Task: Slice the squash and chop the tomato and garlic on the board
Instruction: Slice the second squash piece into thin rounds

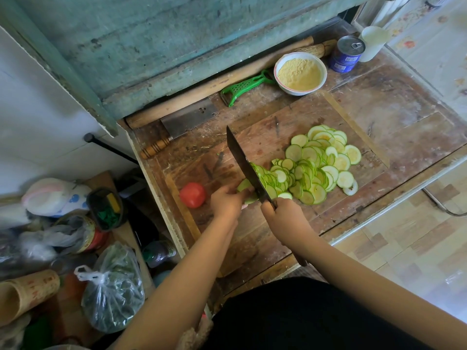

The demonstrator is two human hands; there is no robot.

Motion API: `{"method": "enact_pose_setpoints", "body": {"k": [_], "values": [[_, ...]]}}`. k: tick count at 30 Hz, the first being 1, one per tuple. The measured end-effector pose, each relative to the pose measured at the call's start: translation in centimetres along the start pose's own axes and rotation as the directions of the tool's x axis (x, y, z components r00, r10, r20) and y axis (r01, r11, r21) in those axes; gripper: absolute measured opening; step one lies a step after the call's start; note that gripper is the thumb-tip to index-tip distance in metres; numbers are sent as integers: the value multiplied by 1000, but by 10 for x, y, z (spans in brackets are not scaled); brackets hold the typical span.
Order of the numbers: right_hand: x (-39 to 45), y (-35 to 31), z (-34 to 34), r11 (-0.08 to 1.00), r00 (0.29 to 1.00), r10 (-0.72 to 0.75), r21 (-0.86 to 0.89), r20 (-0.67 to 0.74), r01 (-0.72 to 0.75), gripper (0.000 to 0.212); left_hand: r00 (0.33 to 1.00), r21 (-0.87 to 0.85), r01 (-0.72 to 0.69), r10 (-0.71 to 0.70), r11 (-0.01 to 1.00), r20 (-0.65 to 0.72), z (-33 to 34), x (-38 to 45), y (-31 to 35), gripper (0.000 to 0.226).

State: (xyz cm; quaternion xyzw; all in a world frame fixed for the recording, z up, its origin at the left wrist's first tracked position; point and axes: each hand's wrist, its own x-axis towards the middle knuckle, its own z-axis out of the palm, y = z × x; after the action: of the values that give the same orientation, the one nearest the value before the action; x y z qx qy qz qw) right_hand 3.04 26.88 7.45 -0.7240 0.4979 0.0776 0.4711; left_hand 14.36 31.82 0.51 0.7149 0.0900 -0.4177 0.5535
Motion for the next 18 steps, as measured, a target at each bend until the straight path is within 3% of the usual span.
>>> {"method": "enact_pose_setpoints", "body": {"k": [10, 18], "values": [[19, 1, 5, 999, 999, 36, 19, 23, -36, 33, 999, 20, -33, 34, 999, -15, 0, 1, -3, 41], [-4, 10, -6, 996, 998, -44, 72, -42, 47, 33, 1000, -9, 13, -13, 1000, -17, 1, -3, 2, 40]]}}
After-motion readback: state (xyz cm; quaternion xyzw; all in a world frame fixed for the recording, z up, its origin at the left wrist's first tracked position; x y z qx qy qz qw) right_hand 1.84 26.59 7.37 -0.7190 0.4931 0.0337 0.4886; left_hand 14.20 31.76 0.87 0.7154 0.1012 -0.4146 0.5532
